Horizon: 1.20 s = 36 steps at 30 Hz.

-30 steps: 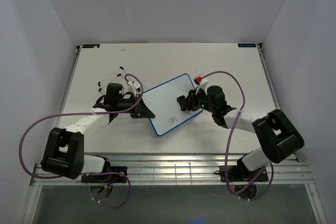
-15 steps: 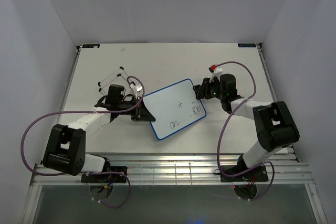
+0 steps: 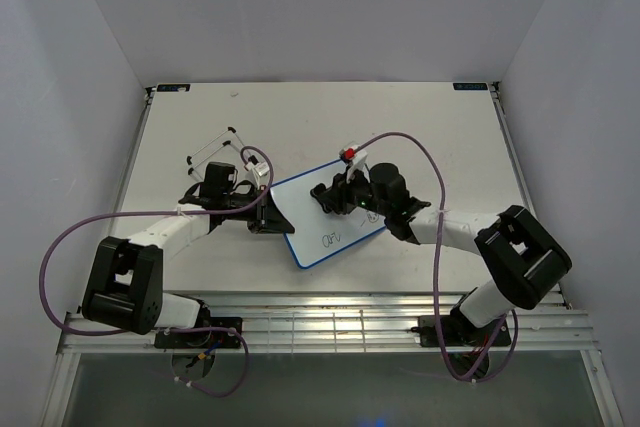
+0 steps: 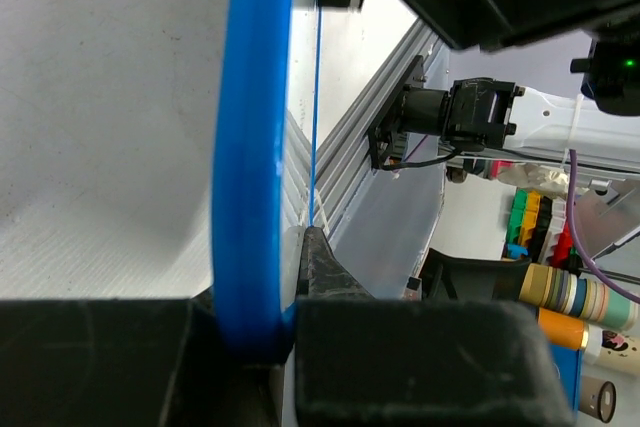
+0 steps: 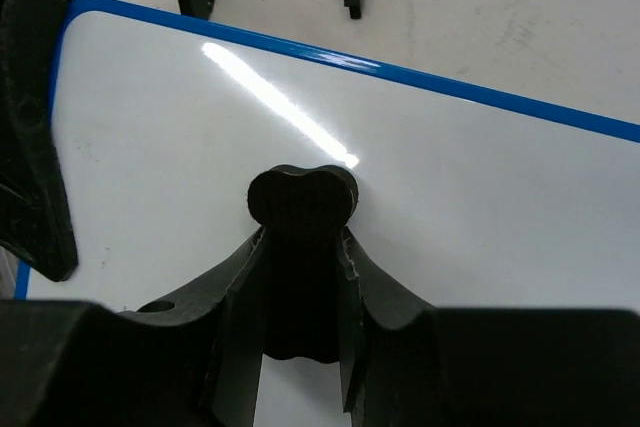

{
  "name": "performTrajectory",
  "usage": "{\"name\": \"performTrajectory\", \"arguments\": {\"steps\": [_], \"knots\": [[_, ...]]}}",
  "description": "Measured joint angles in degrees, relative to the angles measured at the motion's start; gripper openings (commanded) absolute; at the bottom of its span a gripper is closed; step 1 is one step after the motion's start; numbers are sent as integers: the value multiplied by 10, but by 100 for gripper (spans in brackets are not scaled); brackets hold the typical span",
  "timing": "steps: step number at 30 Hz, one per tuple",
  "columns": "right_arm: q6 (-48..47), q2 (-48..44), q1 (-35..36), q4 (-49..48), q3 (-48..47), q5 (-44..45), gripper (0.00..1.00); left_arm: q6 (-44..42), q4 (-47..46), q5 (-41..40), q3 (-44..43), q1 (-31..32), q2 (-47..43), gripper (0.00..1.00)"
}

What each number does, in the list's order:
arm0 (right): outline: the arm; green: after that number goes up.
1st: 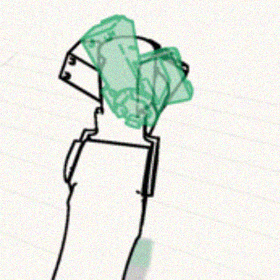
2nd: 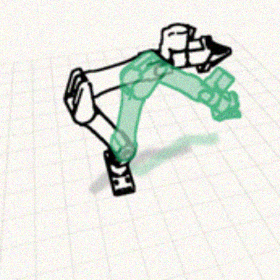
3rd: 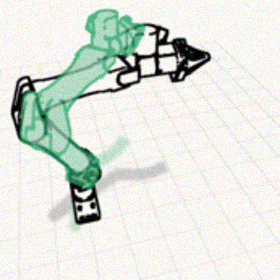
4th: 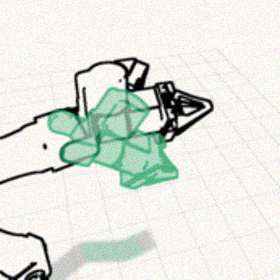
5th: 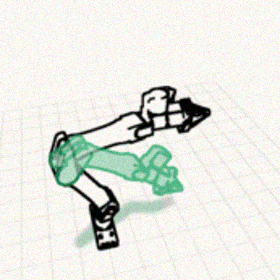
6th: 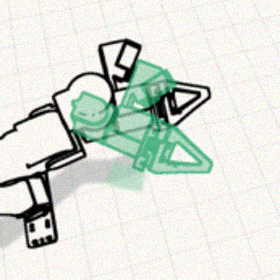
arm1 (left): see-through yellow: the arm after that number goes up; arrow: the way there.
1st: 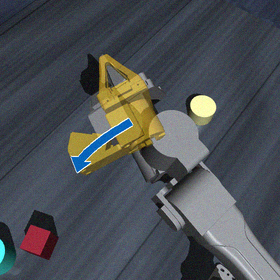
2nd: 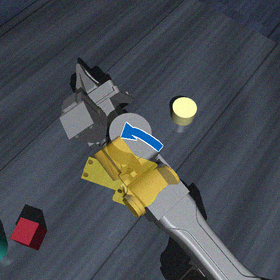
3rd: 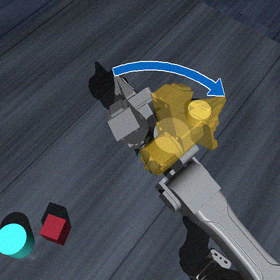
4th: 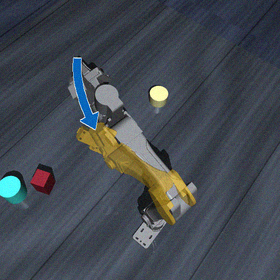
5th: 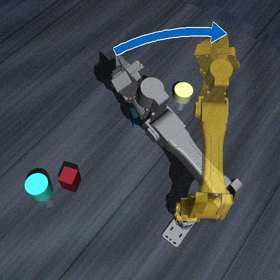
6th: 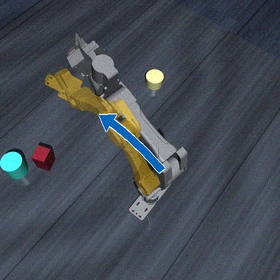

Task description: Erase the whiteboard

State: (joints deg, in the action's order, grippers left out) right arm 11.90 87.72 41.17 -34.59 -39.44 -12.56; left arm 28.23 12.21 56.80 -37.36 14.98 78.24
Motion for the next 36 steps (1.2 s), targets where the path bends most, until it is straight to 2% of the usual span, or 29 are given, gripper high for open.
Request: {"name": "performTrajectory", "arguments": {"steps": [3,7,17,23,28,36], "knots": [[8,-2,17,-2,0,6,8,-1,2,0,0,0,0,0],[27,-14,-5,0,17,0,8,-5,-3,0,0,1,0,0],[87,-71,-191,101,104,38,8,-7,-9,-1,0,1,-3,0],[91,-56,-228,128,92,31,8,-7,-15,5,0,1,-3,0],[87,-64,-185,113,92,14,8,-8,-15,8,1,-3,-4,0],[71,-81,21,25,92,-5,8,-9,-16,9,2,-6,-4,0]]}}
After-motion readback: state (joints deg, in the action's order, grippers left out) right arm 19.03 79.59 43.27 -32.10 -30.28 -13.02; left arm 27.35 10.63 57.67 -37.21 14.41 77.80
